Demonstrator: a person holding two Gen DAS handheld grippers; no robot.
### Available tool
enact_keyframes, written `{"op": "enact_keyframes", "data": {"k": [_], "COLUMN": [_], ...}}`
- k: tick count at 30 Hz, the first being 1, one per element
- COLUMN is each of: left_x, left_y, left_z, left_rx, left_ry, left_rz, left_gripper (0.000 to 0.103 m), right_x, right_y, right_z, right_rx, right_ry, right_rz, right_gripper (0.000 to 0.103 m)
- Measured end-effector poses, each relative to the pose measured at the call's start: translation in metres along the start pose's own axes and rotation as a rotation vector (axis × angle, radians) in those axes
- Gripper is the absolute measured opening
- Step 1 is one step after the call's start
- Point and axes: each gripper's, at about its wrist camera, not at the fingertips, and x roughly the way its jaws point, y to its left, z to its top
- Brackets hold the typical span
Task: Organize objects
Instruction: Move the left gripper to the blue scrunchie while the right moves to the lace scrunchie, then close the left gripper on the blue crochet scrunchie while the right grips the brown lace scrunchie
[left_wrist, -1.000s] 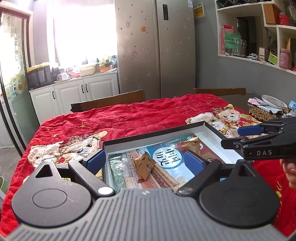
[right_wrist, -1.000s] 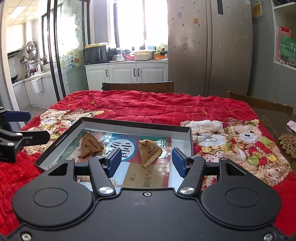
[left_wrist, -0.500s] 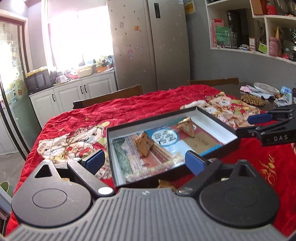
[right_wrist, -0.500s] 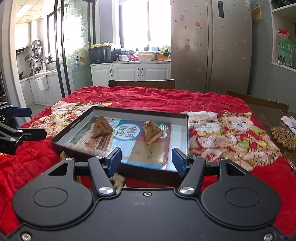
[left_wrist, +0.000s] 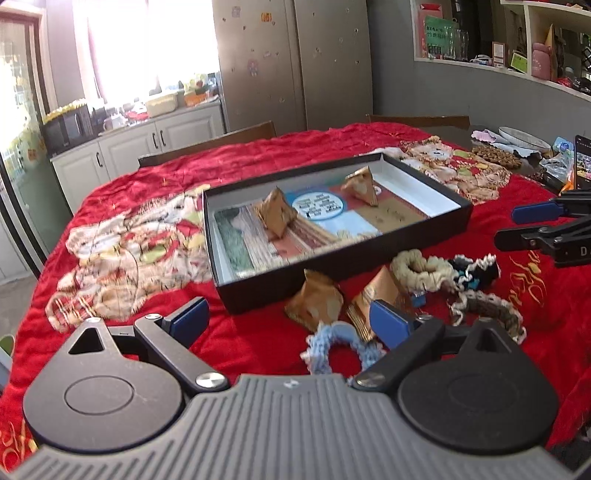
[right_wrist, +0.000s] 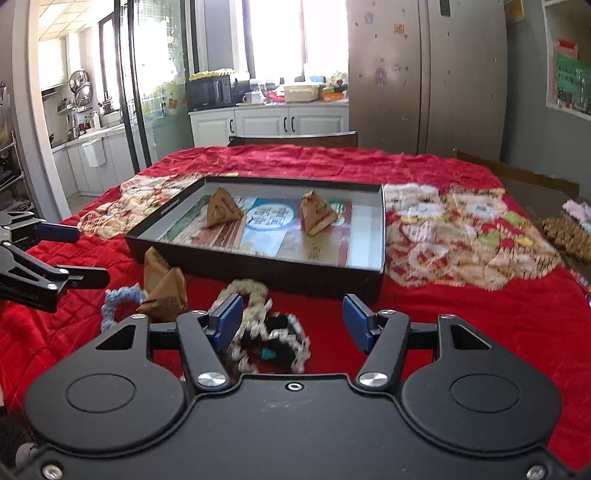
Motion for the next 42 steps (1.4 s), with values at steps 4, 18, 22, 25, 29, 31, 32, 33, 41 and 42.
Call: {"op": "enact_keyframes", "data": {"k": [4,18,22,25,29,31,32,33,41,42], "left_x": [0.004,0.019,0.023,0.025,0.026,0.028,0.029,0.030,0.032,0.032], "left_y": [-0.003,-0.004,-0.001,0.000,-0.001,0.000,0.000,0.001,0.000,0.000], "left_z": [-0.010,-0.029,-0.031,-0.032,-0.032,-0.033,-0.033,-0.033,-0.035,-0.035], "left_rx": [-0.006,-0.031,-0.055,-0.061,-0.062,-0.066,-0.069,-0.072,-0.066,-0.065], "left_ry": [0.020,0.051,0.064,0.067,0.071,0.079,0.084,0.089,0.102,0.103], "left_rz": [-0.017,-0.025,-0.037,-0.043,-0.045,-0.046,-0.049,-0.052,-0.052,-0.054], "left_gripper": [0.098,0.093,0.088,0.084,0.076,0.071,0.069,0.068,0.043,0.041], "right_x": [-0.002,0.007,0.012,0.015,0.017,0.017,0.017,0.018,0.024,0.024], "right_y": [-0.003,0.014,0.016,0.017,0.016,0.017,0.018,0.018,0.017,0.016], "right_z": [-0.011,-0.033,-0.038,-0.040,-0.041,-0.042,-0.042,-0.043,-0.046,-0.046], "right_rx": [0.021,0.006,0.000,-0.008,-0.011,-0.016,-0.020,-0.023,-0.019,-0.019], "right_ry": [0.023,0.074,0.084,0.091,0.098,0.098,0.099,0.100,0.124,0.126], "right_rz": [0.027,0.105,0.109,0.102,0.103,0.105,0.106,0.106,0.103,0.102], "right_gripper": [0.056,0.040,0.037,0.036,0.034,0.033,0.032,0.031,0.023,0.023]}}
